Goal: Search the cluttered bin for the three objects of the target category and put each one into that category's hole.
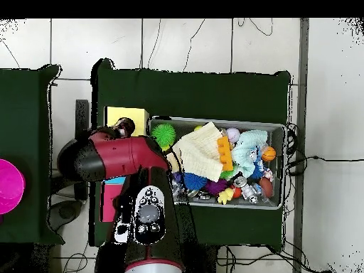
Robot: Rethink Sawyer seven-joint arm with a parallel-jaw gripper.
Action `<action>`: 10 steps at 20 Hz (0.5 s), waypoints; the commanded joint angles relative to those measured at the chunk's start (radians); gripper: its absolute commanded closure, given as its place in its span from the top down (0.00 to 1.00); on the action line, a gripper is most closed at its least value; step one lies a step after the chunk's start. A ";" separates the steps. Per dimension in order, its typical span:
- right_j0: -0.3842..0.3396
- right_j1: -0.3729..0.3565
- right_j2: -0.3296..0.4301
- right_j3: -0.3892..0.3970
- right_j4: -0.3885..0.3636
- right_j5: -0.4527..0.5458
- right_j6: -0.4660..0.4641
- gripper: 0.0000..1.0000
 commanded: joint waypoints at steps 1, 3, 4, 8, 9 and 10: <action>-0.005 -0.016 -0.004 -0.006 -0.021 0.089 0.098 0.00; -0.006 -0.003 -0.002 -0.007 -0.024 0.068 0.101 0.00; -0.004 0.001 -0.005 -0.005 -0.025 0.065 0.105 0.00; 0.018 0.026 -0.043 -0.005 -0.032 0.091 0.125 0.00; 0.025 0.032 -0.054 -0.005 -0.039 0.085 0.126 0.00; 0.028 0.037 -0.059 -0.002 -0.043 0.074 0.127 0.00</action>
